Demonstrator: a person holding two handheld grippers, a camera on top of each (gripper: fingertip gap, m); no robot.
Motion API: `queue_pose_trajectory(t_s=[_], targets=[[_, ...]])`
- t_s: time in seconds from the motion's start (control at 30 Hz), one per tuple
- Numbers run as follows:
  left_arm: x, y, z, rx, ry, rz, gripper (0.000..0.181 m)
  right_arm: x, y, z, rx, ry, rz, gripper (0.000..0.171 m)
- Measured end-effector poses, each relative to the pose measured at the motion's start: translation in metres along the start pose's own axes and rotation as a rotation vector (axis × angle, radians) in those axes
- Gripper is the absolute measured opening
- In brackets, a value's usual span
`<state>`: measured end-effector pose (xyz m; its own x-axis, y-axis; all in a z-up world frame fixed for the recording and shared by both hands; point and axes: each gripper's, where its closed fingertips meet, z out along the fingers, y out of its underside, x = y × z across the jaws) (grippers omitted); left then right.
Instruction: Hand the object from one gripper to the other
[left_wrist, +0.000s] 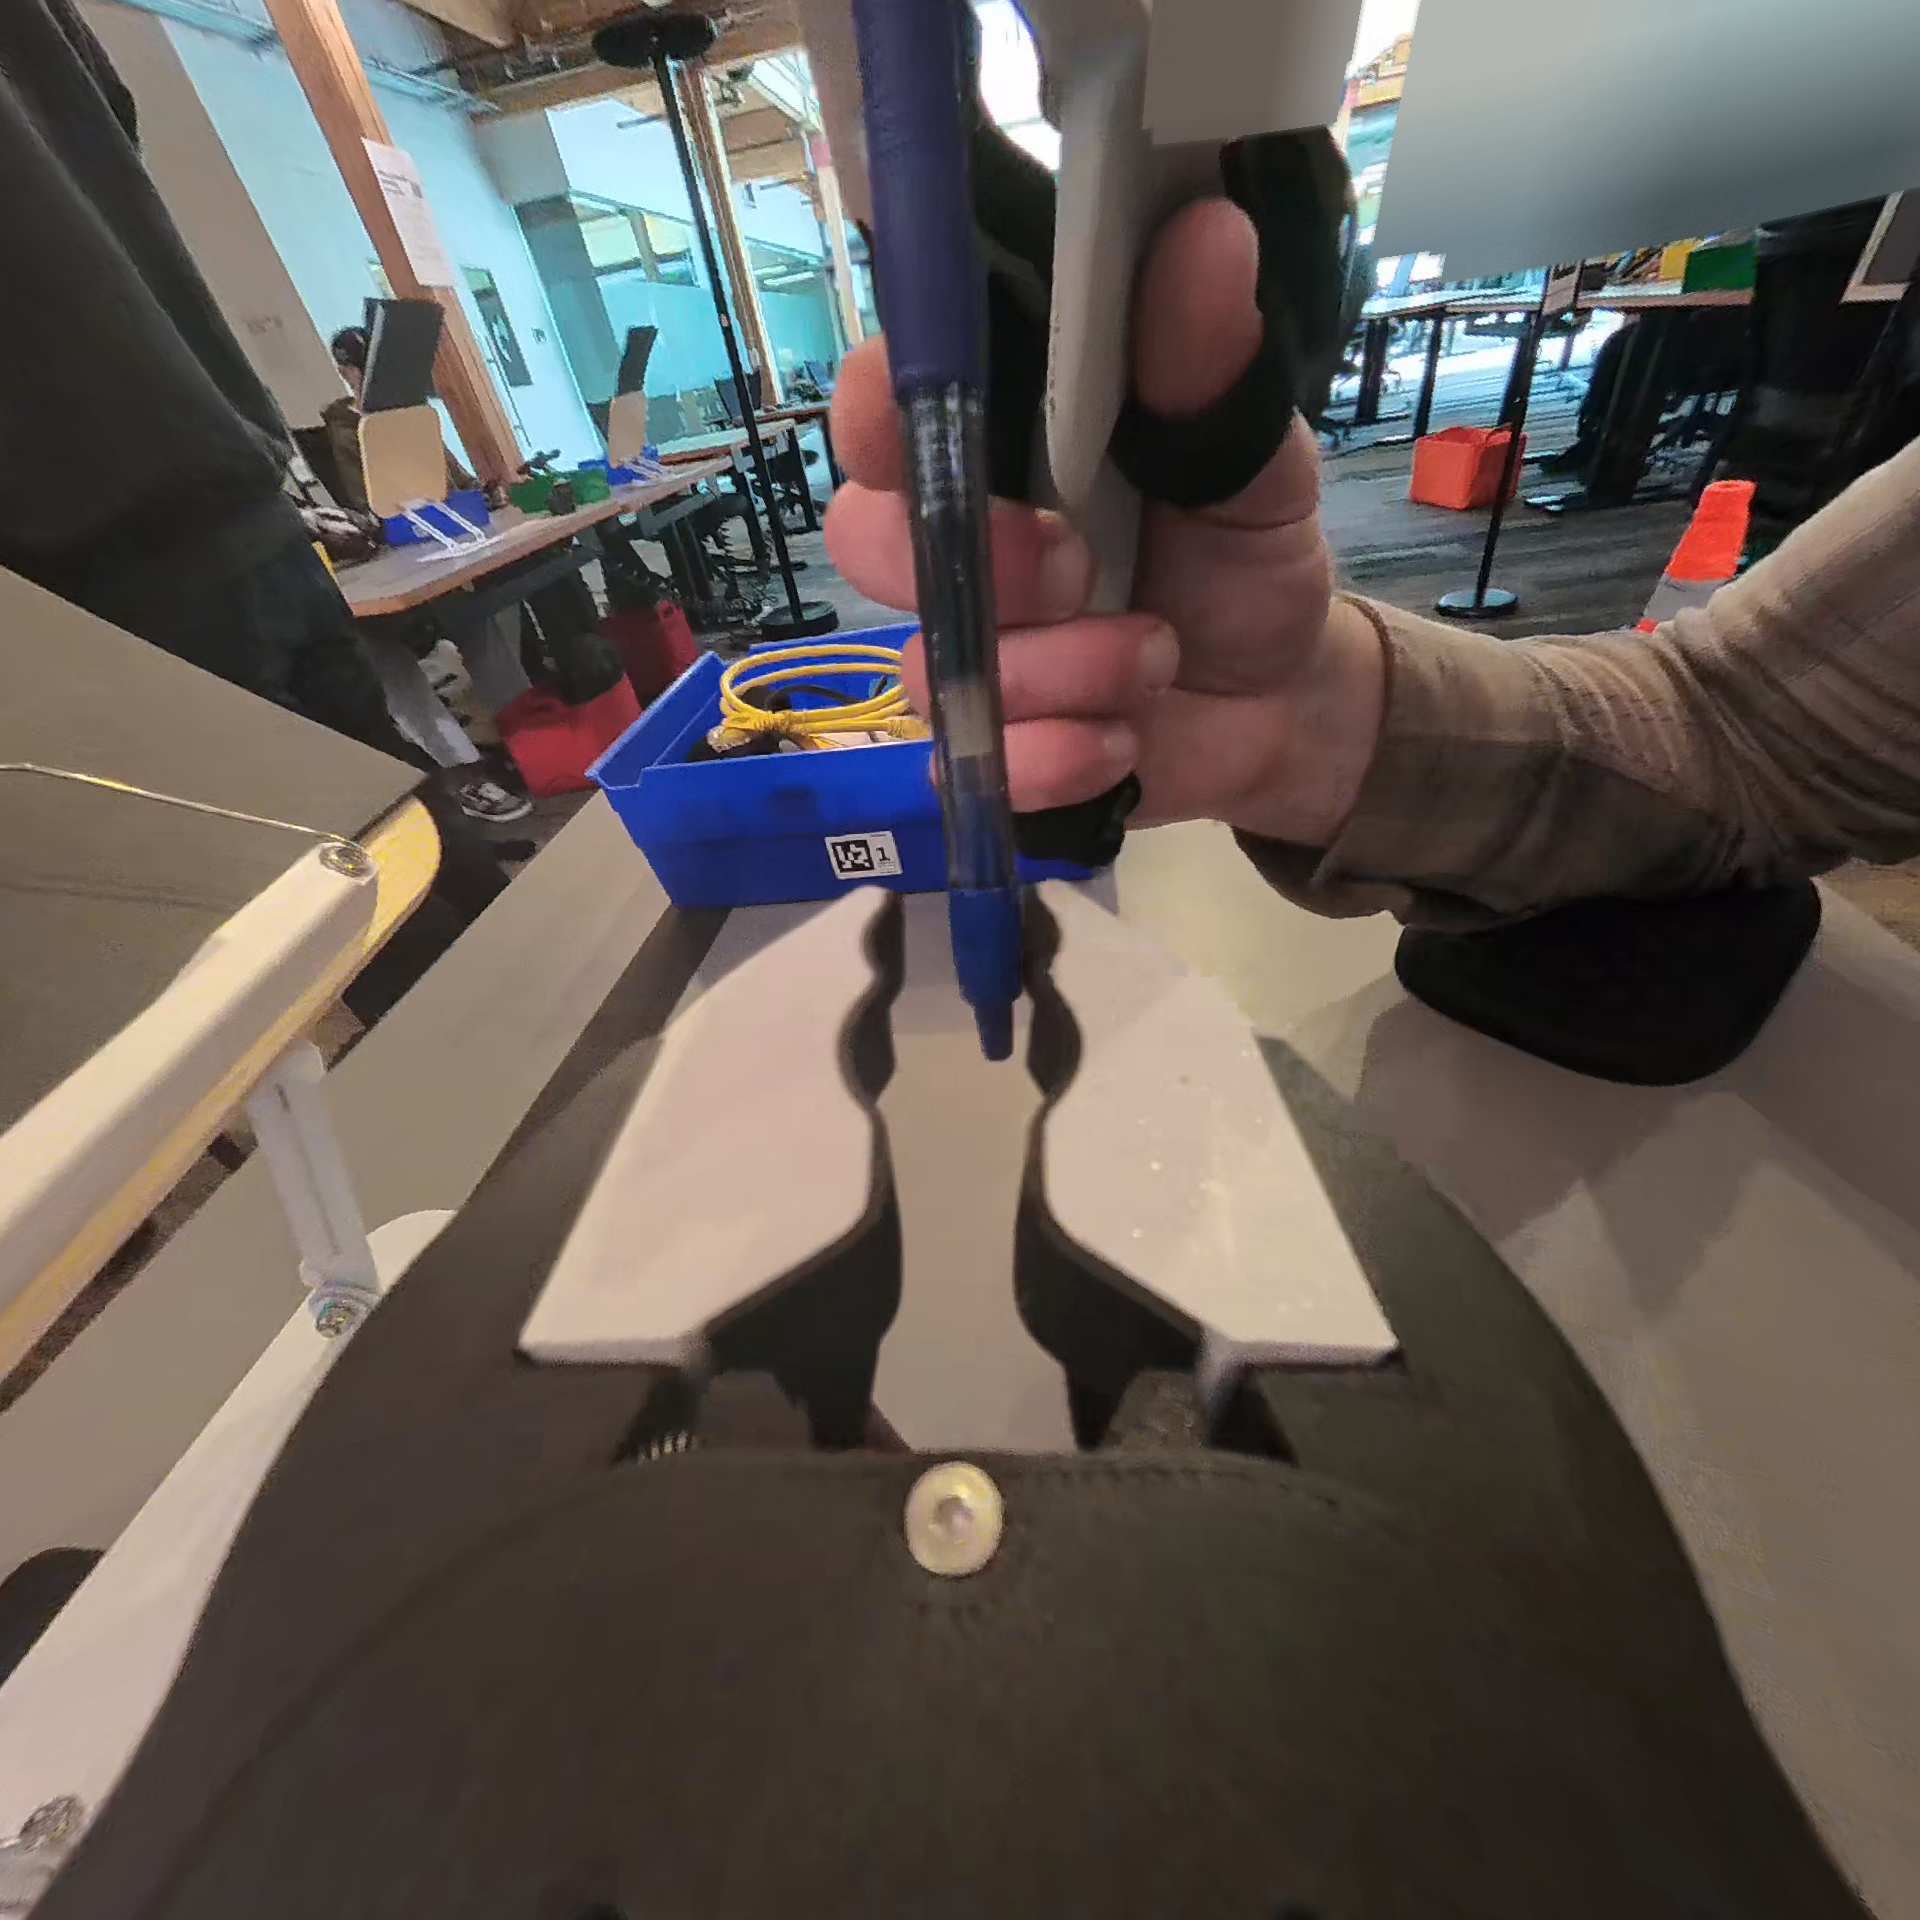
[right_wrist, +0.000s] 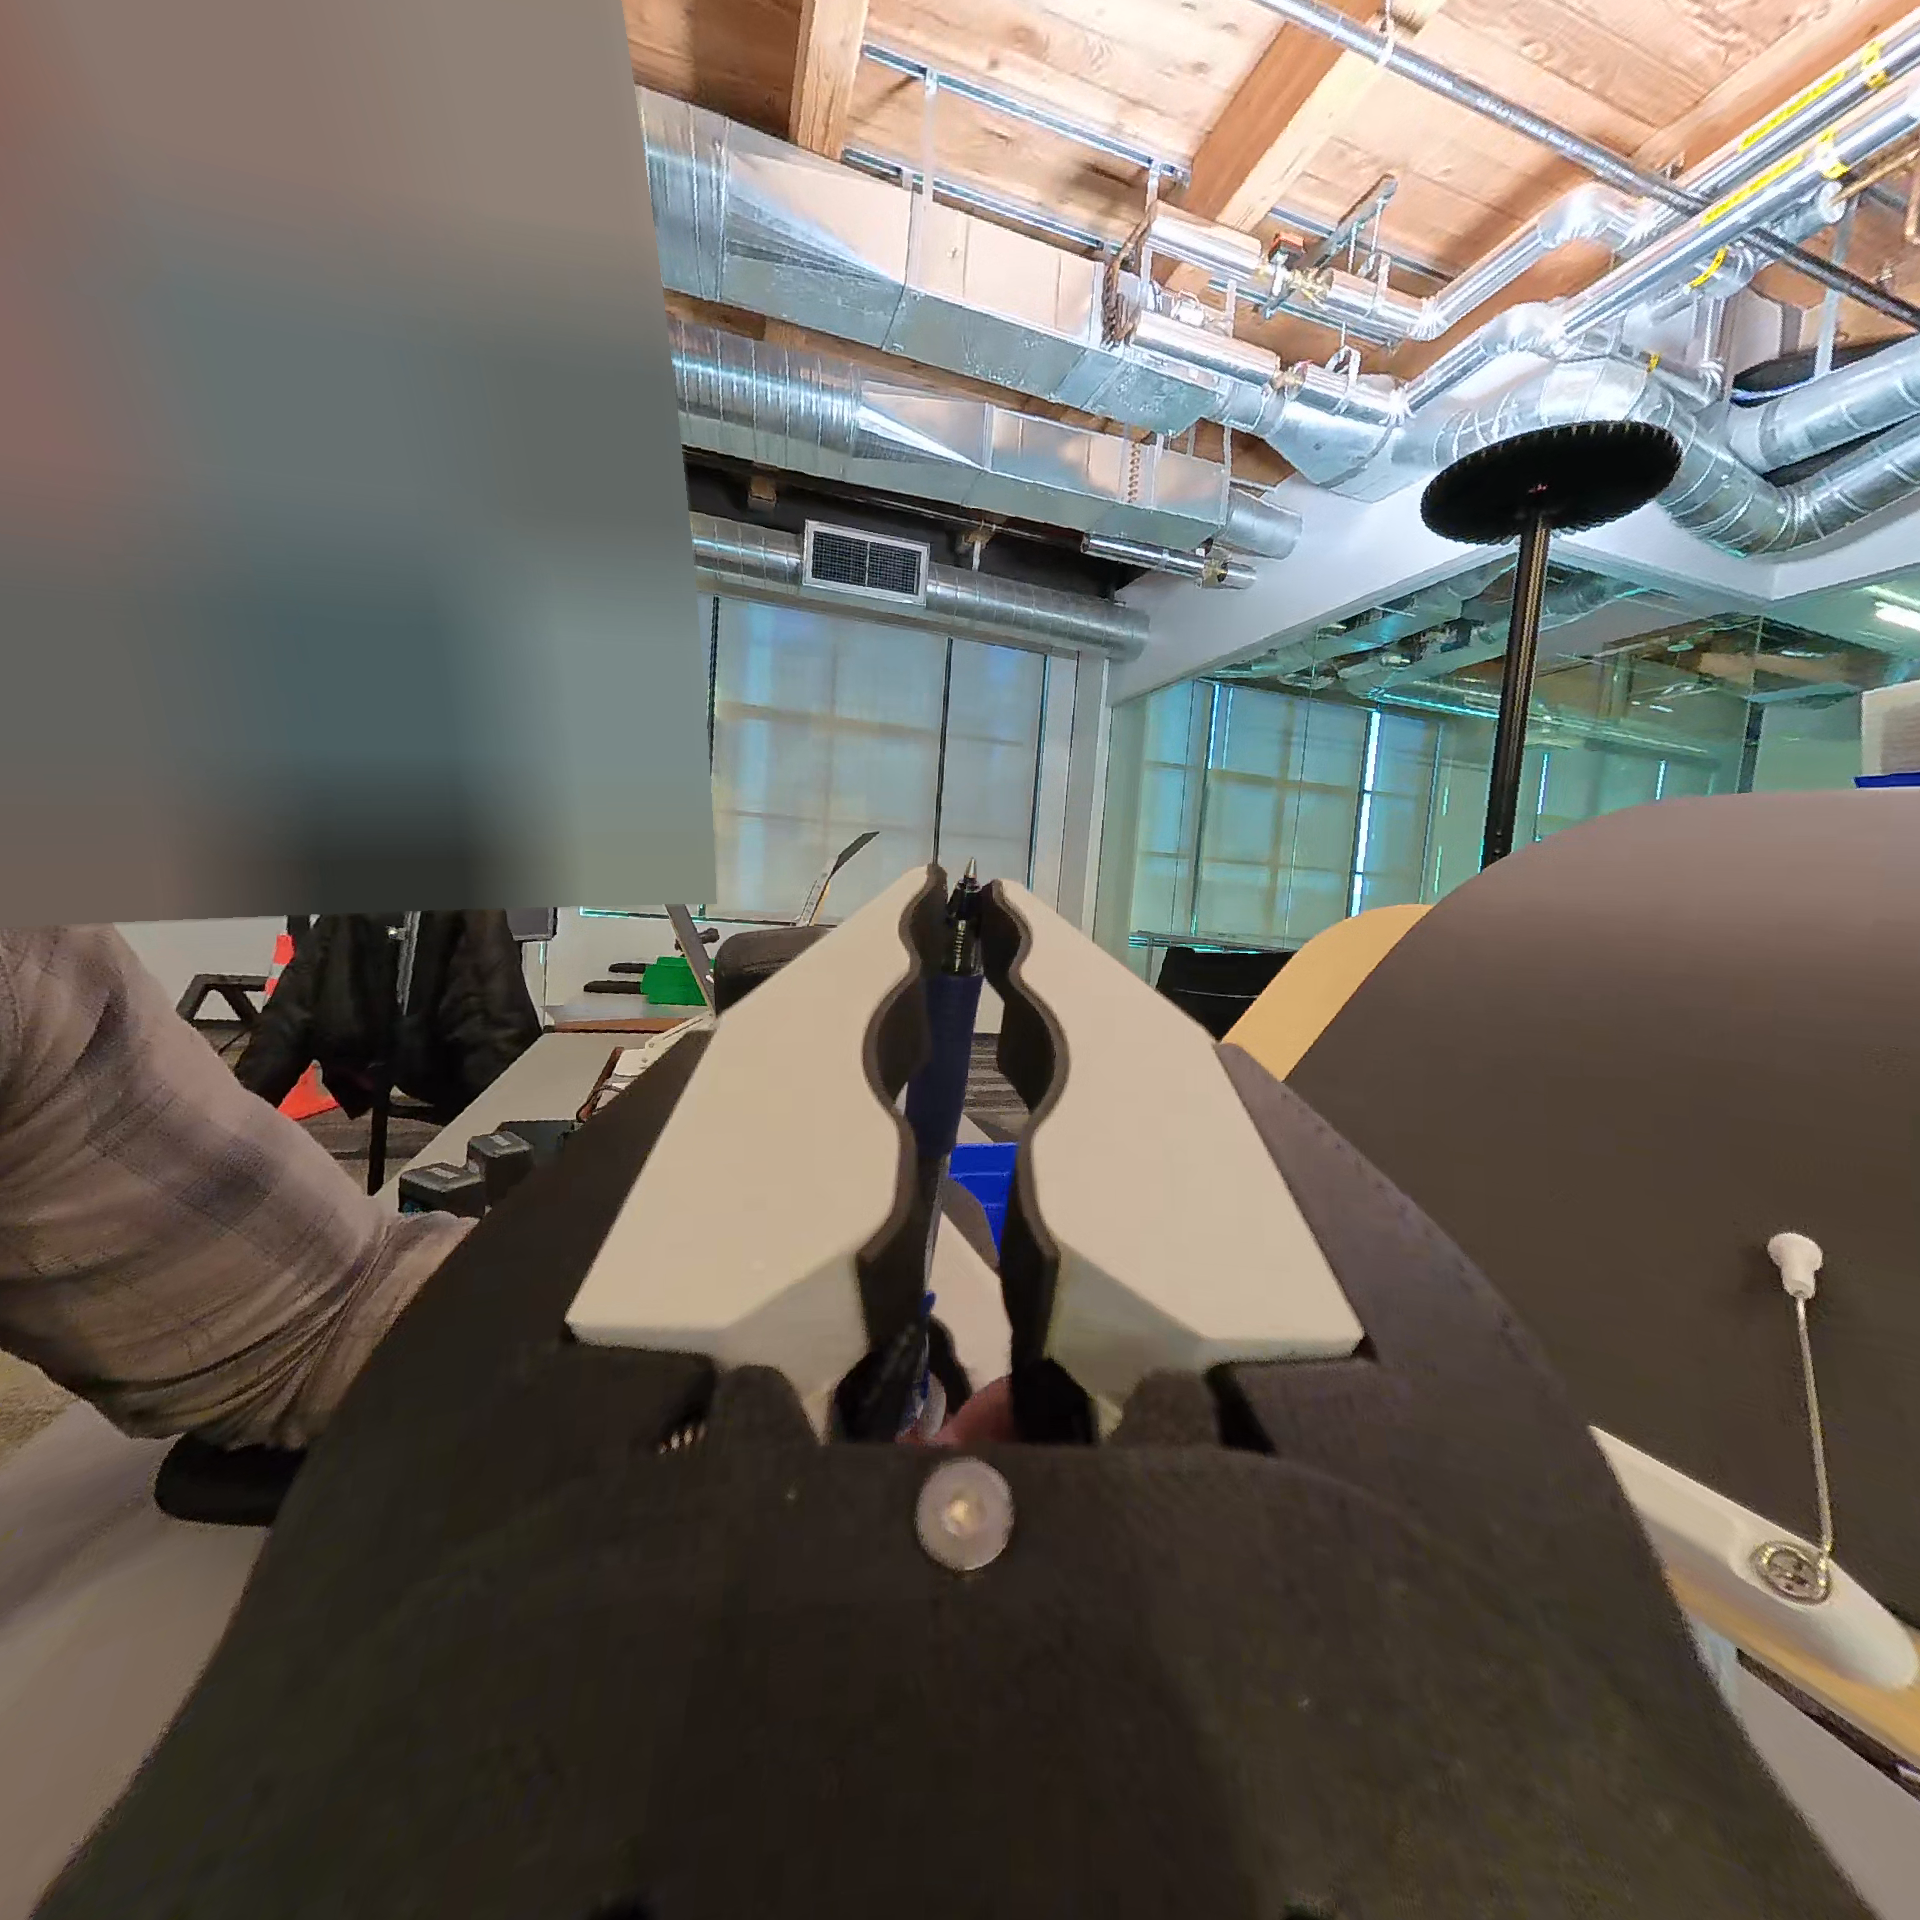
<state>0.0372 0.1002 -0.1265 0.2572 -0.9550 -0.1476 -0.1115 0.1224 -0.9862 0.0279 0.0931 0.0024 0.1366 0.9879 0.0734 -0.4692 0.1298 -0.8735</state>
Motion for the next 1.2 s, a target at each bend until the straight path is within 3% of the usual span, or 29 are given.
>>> queue_pose_trajectory(t_s=[0.07, 0.2, 0.37, 0.47, 0.73, 0.97, 1.2], targets=[[-0.005, -0.004, -0.003, 0.02, -0.027, 0.007, 0.01, 0.001, -0.001, 0.0, 0.005, 0.002, 0.0, 0.003], [-0.009, -0.004, -0.007, -0.002, -0.039, 0.026, 0.009, 0.002, -0.002, -0.002, -0.002, 0.002, -0.017, 0.003], [-0.02, 0.006, -0.018, -0.162, -0.09, 0.132, 0.009, 0.003, 0.007, -0.001, -0.114, -0.013, -0.081, 0.008], [-0.025, 0.013, -0.026, -0.274, -0.116, 0.224, 0.009, 0.004, 0.021, -0.003, -0.274, -0.013, -0.223, 0.023], [-0.019, 0.03, -0.039, -0.494, -0.101, 0.398, 0.009, -0.019, 0.068, -0.023, -0.693, -0.175, -0.572, 0.033], [-0.011, 0.034, -0.041, -0.558, -0.08, 0.481, 0.009, -0.021, 0.099, -0.046, -0.896, -0.263, -0.625, 0.031], [-0.01, 0.033, -0.042, -0.555, -0.074, 0.487, 0.009, -0.022, 0.104, -0.049, -0.899, -0.292, -0.632, 0.008]])
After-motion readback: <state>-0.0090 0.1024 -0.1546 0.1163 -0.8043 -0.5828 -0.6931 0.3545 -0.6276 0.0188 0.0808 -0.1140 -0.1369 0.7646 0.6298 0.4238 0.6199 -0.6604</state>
